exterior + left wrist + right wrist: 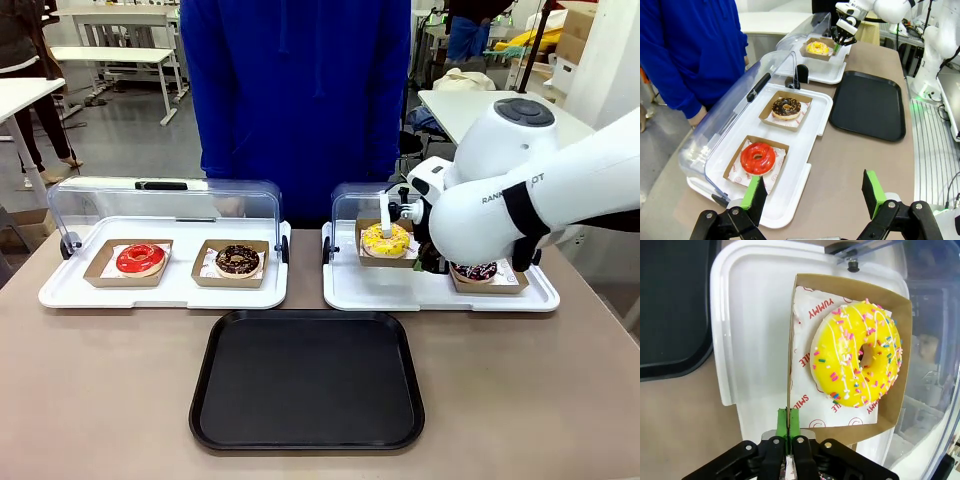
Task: Move the third donut from the left to the tray.
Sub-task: Pick up the Paper togo box containing the Donut indicated by the person and place it on the Handle tray.
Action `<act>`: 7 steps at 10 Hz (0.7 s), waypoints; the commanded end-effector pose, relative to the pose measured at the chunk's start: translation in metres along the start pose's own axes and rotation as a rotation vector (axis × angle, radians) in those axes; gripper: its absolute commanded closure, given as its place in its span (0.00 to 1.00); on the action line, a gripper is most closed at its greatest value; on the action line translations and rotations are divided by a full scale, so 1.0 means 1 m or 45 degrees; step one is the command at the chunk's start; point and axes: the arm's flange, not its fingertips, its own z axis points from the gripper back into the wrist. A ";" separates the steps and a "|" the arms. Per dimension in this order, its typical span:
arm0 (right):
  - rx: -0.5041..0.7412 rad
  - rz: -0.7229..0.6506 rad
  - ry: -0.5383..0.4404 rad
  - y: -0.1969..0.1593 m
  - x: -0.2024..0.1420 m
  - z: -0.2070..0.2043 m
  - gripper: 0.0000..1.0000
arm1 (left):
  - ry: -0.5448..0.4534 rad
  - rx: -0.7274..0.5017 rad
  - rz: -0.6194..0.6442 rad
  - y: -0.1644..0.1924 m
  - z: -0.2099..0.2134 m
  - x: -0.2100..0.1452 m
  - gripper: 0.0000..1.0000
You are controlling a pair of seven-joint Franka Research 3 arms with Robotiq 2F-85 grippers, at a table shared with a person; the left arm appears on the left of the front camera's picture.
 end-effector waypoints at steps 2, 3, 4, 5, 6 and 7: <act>0.028 -0.080 -0.017 0.024 0.003 0.031 0.98 | -0.005 -0.014 -0.017 -0.002 0.000 0.001 0.00; 0.014 -0.120 -0.023 0.045 0.006 0.053 0.98 | -0.005 -0.014 -0.017 -0.002 0.000 0.001 0.00; 0.012 -0.123 -0.027 0.051 0.008 0.057 0.98 | -0.005 -0.014 -0.017 -0.002 0.000 0.001 0.00; 0.002 -0.140 -0.041 0.070 0.014 0.069 0.98 | -0.005 -0.014 -0.017 -0.002 0.000 0.001 0.00; -0.019 -0.126 -0.044 0.082 0.016 0.083 0.98 | -0.005 -0.014 -0.017 -0.002 0.000 0.001 0.00; -0.012 -0.124 -0.041 0.096 0.019 0.092 0.98 | -0.005 -0.014 -0.017 -0.002 0.000 0.001 0.00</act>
